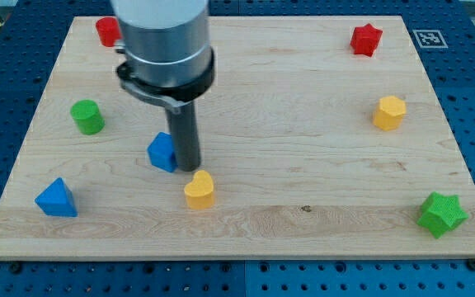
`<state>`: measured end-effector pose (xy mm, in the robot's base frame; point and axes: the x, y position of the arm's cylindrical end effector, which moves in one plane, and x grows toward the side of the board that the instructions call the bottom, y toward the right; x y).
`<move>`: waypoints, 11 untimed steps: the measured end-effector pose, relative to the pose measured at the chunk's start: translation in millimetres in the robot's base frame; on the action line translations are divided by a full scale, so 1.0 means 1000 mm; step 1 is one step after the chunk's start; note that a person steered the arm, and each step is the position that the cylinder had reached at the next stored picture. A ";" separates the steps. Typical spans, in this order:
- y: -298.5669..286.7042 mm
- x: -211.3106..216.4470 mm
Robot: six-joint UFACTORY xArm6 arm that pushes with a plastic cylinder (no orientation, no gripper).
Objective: Move the yellow heart to the bottom center
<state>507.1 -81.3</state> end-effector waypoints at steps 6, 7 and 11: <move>0.035 0.073; 0.035 0.080; -0.012 0.081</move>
